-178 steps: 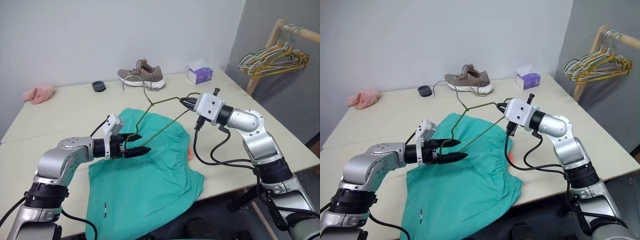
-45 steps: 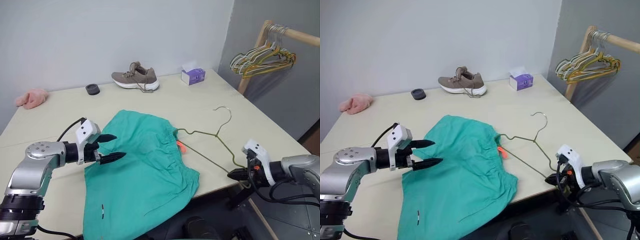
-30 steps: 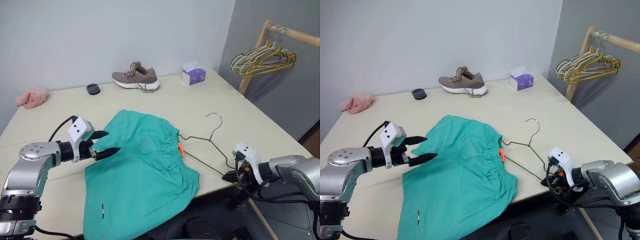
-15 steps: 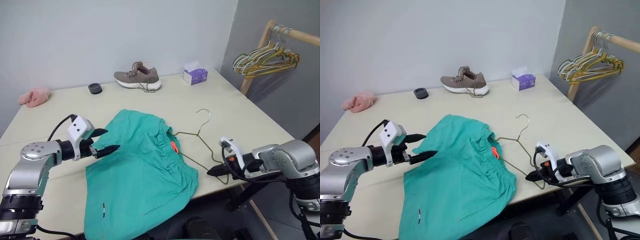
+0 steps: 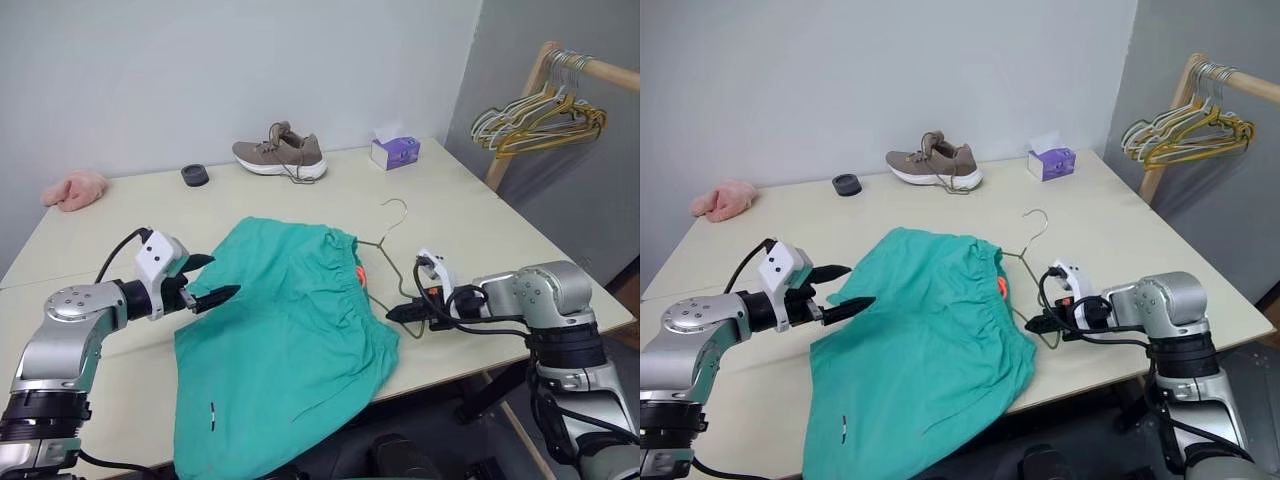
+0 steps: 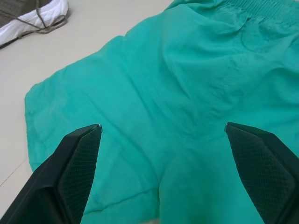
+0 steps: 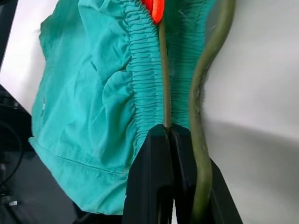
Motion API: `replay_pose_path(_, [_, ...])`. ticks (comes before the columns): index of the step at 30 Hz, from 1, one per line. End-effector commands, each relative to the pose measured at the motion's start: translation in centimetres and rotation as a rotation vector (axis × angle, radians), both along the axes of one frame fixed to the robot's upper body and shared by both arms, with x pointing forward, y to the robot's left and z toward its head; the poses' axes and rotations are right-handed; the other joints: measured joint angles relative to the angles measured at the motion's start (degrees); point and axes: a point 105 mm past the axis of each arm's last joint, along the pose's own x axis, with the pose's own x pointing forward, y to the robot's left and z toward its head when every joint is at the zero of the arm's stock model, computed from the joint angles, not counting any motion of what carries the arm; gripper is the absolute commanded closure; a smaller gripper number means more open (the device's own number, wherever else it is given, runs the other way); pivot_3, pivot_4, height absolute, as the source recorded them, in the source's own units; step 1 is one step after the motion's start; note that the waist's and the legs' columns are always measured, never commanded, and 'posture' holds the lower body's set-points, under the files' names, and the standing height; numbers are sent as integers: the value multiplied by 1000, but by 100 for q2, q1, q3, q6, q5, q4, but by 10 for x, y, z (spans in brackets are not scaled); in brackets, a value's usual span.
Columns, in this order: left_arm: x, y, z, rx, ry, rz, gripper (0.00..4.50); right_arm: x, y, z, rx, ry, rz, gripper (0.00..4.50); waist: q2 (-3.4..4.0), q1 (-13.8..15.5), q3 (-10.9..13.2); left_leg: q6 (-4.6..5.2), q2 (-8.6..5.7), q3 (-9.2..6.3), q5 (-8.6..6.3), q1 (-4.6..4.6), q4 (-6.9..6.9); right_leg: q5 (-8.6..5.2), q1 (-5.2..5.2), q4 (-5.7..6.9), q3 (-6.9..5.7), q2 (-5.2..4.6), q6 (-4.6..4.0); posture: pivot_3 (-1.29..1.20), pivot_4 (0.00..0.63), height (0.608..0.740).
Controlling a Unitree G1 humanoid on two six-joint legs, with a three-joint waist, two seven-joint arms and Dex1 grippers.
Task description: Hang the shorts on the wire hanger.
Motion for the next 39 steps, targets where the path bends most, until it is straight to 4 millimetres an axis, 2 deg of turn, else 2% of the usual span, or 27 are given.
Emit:
replay_pose_path(1, [7,7,23,-55,-86,48,39,9,5,28,-36,-234,78,4500,0,-6,0,0,0,1,0,-1,0,-2,-1,0,0,0,4,-250,0,740])
replay_pose_path(5, [14,5,35,-85,-127,52,39,14,15,34,-156,-473,188,4500,-2,-11,-1,0,3,-1,0,-1,1,-10,-1,1,-5,0,17,-254,0,740])
replay_pose_path(9, [18,-5,49,-9,-198,-15,39,15,24,33,-273,-676,341,4500,-2,-20,-1,-1,2,4,0,0,3,-8,-2,-1,-2,0,20,-248,0,740])
replay_pose_path(12, [15,-23,62,60,-237,-143,39,15,28,33,-317,-767,430,4500,-3,-11,-2,-1,2,2,0,-2,3,-8,-2,-3,-2,0,20,-239,0,740])
replay_pose_path(17, [11,-47,71,169,-259,-315,39,16,33,32,-378,-870,544,4500,-3,1,-1,-1,2,1,0,-3,2,-8,-3,-4,-2,0,20,-235,0,740])
replay_pose_path(20, [7,-56,67,212,-228,-401,39,15,36,34,-402,-926,601,4500,-2,-5,-1,-1,2,2,0,-2,3,-8,-2,-3,-3,0,20,-234,0,740])
replay_pose_path(25, [5,-56,52,267,-179,-453,39,15,41,39,-409,-993,641,4500,-2,-8,-1,-1,3,2,0,0,2,-8,-3,-1,-3,0,20,-241,0,740])
replay_pose_path(31, [11,-52,36,312,-167,-448,39,9,51,51,-371,-1048,685,4500,-2,-6,-1,-1,2,0,0,-1,3,-8,-2,-1,-3,0,19,-246,0,740])
replay_pose_path(36, [12,-52,32,310,-170,-456,39,2,56,59,-331,-1050,704,4500,-2,-7,-1,-1,2,-2,0,-1,3,-8,-3,-1,-3,0,19,-246,0,740])
replay_pose_path(39, [13,-49,32,307,-172,-441,39,3,52,59,-339,-1042,705,4500,-2,-6,-1,-1,2,-2,0,-1,3,-8,-3,-1,-4,0,19,-251,0,740])
